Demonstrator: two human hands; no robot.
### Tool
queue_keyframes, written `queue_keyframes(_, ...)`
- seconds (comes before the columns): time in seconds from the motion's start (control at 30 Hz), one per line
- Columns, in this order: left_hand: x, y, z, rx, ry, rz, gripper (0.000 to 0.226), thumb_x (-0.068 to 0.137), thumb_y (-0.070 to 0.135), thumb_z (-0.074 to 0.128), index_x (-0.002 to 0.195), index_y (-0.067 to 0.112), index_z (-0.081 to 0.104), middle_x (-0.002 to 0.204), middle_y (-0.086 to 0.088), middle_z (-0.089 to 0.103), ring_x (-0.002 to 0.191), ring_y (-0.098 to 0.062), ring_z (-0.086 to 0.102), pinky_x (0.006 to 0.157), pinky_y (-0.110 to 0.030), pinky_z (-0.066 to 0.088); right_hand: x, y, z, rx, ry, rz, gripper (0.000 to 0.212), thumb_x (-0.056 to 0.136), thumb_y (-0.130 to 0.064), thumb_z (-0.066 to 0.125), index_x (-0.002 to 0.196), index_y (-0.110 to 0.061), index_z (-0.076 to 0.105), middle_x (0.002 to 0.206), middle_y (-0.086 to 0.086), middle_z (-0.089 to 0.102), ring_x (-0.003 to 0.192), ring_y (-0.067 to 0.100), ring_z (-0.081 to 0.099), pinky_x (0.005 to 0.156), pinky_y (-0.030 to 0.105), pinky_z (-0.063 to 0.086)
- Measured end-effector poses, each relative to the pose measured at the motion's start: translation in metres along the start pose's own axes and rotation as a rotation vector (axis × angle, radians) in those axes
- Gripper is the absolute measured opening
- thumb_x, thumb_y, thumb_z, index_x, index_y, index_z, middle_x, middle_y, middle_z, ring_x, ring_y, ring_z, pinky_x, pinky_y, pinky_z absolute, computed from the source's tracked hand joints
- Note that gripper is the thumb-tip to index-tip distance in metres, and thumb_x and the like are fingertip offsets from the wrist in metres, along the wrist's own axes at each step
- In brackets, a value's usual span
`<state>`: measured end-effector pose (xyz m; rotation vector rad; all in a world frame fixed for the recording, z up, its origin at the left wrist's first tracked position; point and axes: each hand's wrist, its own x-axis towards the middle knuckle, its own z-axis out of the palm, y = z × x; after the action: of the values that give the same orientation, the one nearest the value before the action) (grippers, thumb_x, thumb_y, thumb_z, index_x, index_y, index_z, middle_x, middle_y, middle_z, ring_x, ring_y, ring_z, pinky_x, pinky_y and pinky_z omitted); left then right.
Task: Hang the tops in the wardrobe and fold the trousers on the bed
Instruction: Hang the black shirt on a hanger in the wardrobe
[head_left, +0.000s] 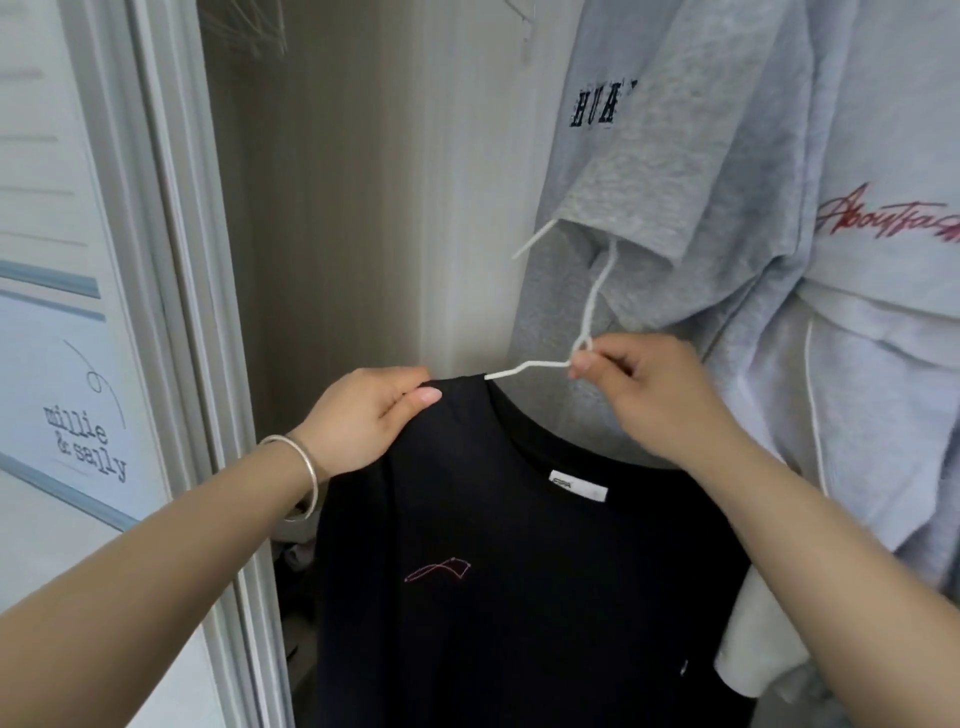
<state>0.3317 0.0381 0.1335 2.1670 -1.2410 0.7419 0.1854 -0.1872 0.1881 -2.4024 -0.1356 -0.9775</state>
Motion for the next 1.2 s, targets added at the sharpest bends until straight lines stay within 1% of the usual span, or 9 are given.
queue_keyframes(0.13, -0.010, -0.010, 0.008, 0.013, 0.126, 0.048, 0.030, 0.091, 0.048, 0.031, 0.077, 0.026, 0.047, 0.069, 0.013, 0.043, 0.069, -0.005, 0.040, 0.063, -0.032, 0.041, 0.005, -0.013, 0.024, -0.059, -0.168, -0.051, 0.020, 0.091, -0.030, 0.056, 0.081, -0.019, 0.068, 0.055, -0.004, 0.053, 0.053, 0.006, 0.045, 0.057, 0.021, 0.035)
queue_keyframes(0.27, -0.016, -0.026, 0.013, 0.000, 0.355, -0.167, 0.041, 0.089, 0.042, 0.035, 0.077, 0.012, 0.059, 0.072, 0.008, 0.050, 0.072, -0.015, 0.044, 0.070, -0.036, 0.040, 0.001, 0.001, 0.020, -0.069, -0.372, -0.009, 0.007, 0.087, -0.029, 0.062, 0.093, -0.026, 0.064, 0.071, -0.008, 0.056, 0.063, 0.002, 0.050, 0.063, 0.011, 0.038)
queue_keyframes(0.37, -0.019, -0.040, 0.012, -0.051, 0.473, -0.382, 0.041, 0.087, 0.046, 0.035, 0.082, 0.014, 0.062, 0.078, 0.008, 0.051, 0.080, -0.020, 0.045, 0.078, -0.038, 0.038, -0.013, 0.027, 0.008, -0.220, -0.498, 0.045, 0.013, 0.089, -0.033, 0.059, 0.077, -0.030, 0.054, 0.069, -0.009, 0.056, 0.065, 0.001, 0.053, 0.066, 0.013, 0.040)
queue_keyframes(0.7, -0.011, -0.049, 0.011, 0.094, 0.487, -0.313, 0.046, 0.090, 0.044, 0.033, 0.084, 0.010, 0.065, 0.071, -0.001, 0.052, 0.074, -0.024, 0.045, 0.069, -0.034, 0.034, -0.012, 0.033, -0.008, -0.362, -0.361, -0.085, 0.027, 0.095, -0.042, 0.034, 0.077, -0.026, 0.043, 0.061, -0.005, 0.051, 0.062, 0.017, 0.054, 0.064, 0.032, 0.043)
queue_keyframes(0.8, -0.007, -0.054, 0.007, 0.048, 0.467, -0.333, 0.048, 0.088, 0.046, 0.032, 0.085, 0.010, 0.064, 0.073, -0.002, 0.053, 0.075, -0.025, 0.046, 0.071, -0.038, 0.038, -0.011, 0.029, -0.012, -0.236, -0.349, -0.064, 0.029, 0.087, -0.050, 0.051, 0.113, -0.040, 0.044, 0.072, -0.006, 0.061, 0.064, 0.005, 0.055, 0.067, 0.020, 0.045)
queue_keyframes(0.9, -0.008, -0.063, 0.006, -0.033, 0.463, -0.378, 0.036, 0.092, 0.037, 0.044, 0.089, 0.008, 0.066, 0.076, -0.006, 0.055, 0.080, -0.031, 0.049, 0.074, -0.037, 0.037, -0.016, 0.028, -0.019, -0.190, -0.400, -0.123, 0.050, 0.077, -0.040, 0.071, 0.112, -0.056, 0.040, 0.072, -0.014, 0.053, 0.070, -0.001, 0.050, 0.066, 0.012, 0.041)
queue_keyframes(1.0, -0.007, -0.063, 0.007, -0.044, 0.452, -0.377, 0.034, 0.092, 0.034, 0.046, 0.090, 0.008, 0.066, 0.078, -0.007, 0.056, 0.081, -0.031, 0.049, 0.076, -0.037, 0.037, -0.014, 0.034, -0.021, -0.315, -0.349, -0.335, 0.022, 0.085, -0.032, 0.060, 0.106, -0.036, 0.056, 0.080, -0.029, 0.059, 0.073, -0.009, 0.056, 0.069, 0.005, 0.041)
queue_keyframes(1.1, -0.004, -0.060, 0.006, -0.014, 0.440, -0.357, 0.052, 0.086, 0.050, 0.034, 0.090, 0.010, 0.066, 0.076, -0.005, 0.055, 0.079, -0.028, 0.047, 0.077, -0.041, 0.040, -0.009, 0.045, -0.017, -0.430, -0.326, -0.421, 0.022, 0.089, -0.031, 0.047, 0.095, -0.020, 0.064, 0.082, -0.014, 0.064, 0.070, 0.005, 0.062, 0.066, 0.020, 0.050)
queue_keyframes(1.2, -0.001, -0.059, 0.004, 0.039, 0.415, -0.343, 0.053, 0.085, 0.053, 0.031, 0.088, 0.014, 0.067, 0.073, -0.001, 0.052, 0.078, -0.025, 0.044, 0.077, -0.042, 0.040, 0.003, 0.042, -0.028, -0.402, -0.507, -0.227, 0.021, 0.093, -0.028, 0.053, 0.088, -0.013, 0.066, 0.089, -0.012, 0.052, 0.076, 0.001, 0.053, 0.076, 0.016, 0.042)
